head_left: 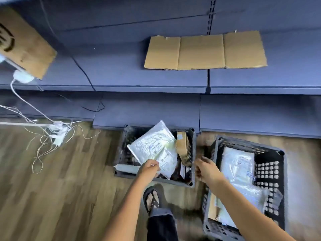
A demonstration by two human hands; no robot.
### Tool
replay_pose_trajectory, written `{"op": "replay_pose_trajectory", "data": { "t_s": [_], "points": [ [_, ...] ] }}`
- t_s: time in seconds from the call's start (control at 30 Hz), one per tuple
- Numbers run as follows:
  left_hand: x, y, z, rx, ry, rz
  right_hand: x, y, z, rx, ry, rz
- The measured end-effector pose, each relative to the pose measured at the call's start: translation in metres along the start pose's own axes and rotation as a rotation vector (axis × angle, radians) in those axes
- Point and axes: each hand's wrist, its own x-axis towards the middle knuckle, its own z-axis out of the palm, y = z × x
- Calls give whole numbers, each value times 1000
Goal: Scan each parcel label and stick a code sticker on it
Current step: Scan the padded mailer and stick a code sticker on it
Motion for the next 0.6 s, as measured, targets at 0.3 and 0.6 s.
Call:
{"op": "replay_pose_trajectory", "data": {
  "t_s": [0.3, 0.6],
  "points": [
    [145, -41, -82, 143, -1, 19, 106, 23, 107, 46, 99, 98],
    [286, -83, -126, 317, 129, 48, 194, 49, 183, -3, 178, 176]
  ]
}}
